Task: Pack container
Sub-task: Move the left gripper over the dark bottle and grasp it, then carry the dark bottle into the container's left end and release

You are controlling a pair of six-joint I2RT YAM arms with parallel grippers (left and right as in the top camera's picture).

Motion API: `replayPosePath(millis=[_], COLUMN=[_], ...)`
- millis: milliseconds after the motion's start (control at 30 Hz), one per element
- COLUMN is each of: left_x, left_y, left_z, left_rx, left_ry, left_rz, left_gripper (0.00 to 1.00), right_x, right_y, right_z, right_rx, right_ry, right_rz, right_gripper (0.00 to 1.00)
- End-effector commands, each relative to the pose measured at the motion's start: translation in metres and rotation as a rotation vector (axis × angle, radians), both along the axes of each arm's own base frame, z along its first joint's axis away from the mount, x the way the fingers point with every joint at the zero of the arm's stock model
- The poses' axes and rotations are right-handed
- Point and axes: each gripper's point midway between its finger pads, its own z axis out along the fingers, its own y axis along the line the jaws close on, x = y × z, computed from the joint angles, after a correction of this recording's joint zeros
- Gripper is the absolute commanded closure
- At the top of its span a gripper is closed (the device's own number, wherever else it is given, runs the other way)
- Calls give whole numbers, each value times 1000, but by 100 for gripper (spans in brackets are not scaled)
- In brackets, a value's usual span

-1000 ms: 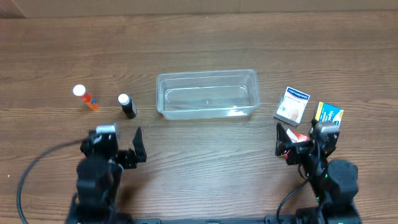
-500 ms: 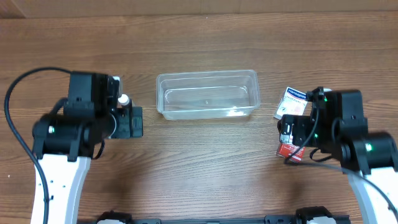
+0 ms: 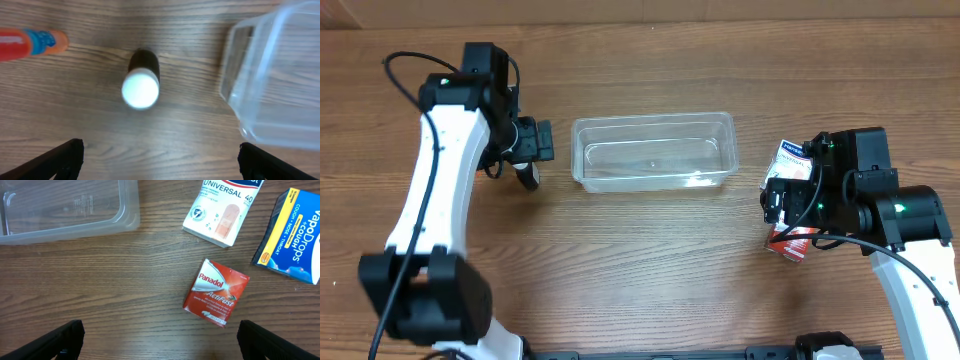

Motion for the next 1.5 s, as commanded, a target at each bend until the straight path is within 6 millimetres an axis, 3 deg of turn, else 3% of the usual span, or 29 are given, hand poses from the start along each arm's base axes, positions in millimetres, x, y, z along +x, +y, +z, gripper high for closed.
replayPosePath(millis=[0, 367, 433, 700, 867, 1000, 1100, 1200, 1300, 1367, 1467], left_x=[12, 14, 13, 16, 15, 21, 34, 39, 38, 33, 28], left_y=[7, 16, 17, 17, 17, 16, 3, -20, -56, -83, -111], left_z=[-19, -66, -75, -78, -76, -49, -2, 55, 92, 95, 78], left_rx=[28, 44, 46, 46, 46, 44, 13, 3, -26, -30, -27], left_ry=[31, 151, 175, 173, 176, 158, 71, -46, -142, -151, -111], left_rz=[26, 95, 96, 96, 96, 110, 95, 40, -45, -106, -166], left_gripper=[0, 3, 9, 59, 76, 87, 89, 89, 88, 88, 88], right_x=[6, 7, 7, 8, 9, 10, 10, 9, 10, 10, 10], right_y=[2, 2, 2, 2, 2, 2, 2, 2, 2, 2, 2], right_z=[13, 13, 13, 13, 10, 9, 9, 9, 9, 10, 10], right_rx=[11, 11, 11, 11, 10, 10, 10, 10, 10, 10, 11], right_ry=[-42, -45, -45, -47, -36, -31, -31, -30, -31, -34, -33], right_rz=[0, 0, -1, -1, -1, -1, -1, -1, -1, -1, -1], right_gripper=[0, 0, 0, 0, 0, 0, 0, 0, 0, 0, 0])
